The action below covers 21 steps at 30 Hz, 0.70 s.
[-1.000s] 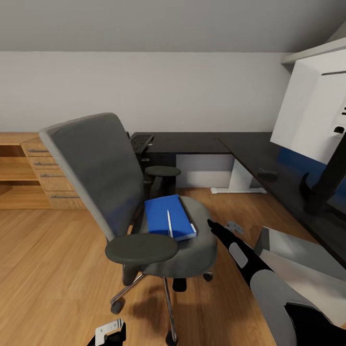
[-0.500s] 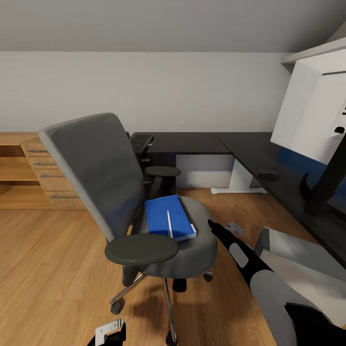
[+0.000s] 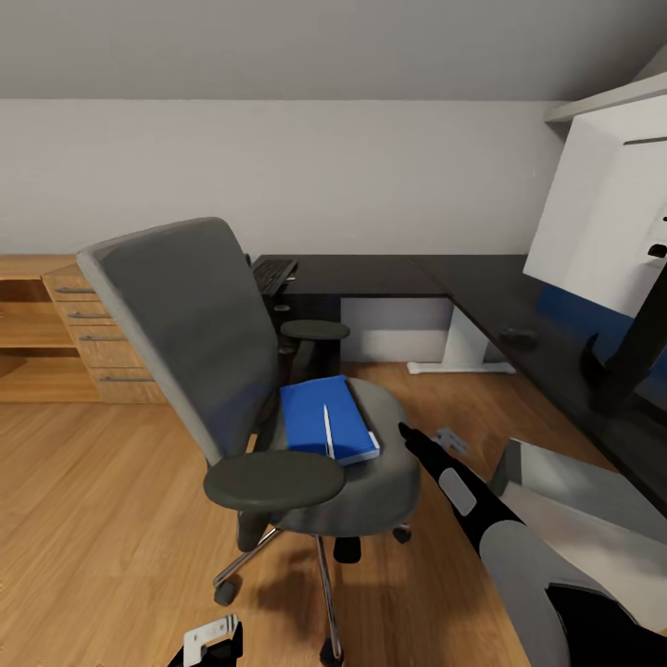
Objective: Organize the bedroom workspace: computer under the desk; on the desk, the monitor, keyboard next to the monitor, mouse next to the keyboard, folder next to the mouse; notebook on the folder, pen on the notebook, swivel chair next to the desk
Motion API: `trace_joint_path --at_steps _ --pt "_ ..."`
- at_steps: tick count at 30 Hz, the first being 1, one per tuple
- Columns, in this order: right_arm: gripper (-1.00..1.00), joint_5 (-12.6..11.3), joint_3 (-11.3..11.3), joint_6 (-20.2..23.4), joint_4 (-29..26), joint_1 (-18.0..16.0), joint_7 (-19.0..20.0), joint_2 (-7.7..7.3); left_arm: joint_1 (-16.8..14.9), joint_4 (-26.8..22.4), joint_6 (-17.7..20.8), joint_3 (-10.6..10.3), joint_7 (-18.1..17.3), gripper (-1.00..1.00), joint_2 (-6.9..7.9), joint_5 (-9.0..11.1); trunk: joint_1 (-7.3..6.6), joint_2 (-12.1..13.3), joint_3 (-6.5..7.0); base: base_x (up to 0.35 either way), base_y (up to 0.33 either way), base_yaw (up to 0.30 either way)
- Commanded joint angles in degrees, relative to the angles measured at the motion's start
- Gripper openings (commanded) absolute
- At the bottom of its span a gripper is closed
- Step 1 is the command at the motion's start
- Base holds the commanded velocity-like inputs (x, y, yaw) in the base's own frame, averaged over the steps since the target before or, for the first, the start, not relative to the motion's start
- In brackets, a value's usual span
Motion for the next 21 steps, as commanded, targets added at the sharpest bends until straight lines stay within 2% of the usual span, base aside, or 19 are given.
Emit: trace_joint_path --at_steps 1,21 --pt "1.00 -0.53 -0.15 0.10 0.05 -0.01 0.32 0.05 -0.03 0.03 -0.19 -0.04 0.11 1.00 -0.01 0.28 -0.01 -0.02 -0.07 0.000 0.000 0.153" --pt "1.00 -0.53 -0.12 0.10 0.05 -0.01 0.41 0.07 -0.03 0.03 -0.19 -0.05 0.11 1.00 -0.01 0.31 -0.01 -0.02 -0.58 0.000 0.000 0.244"
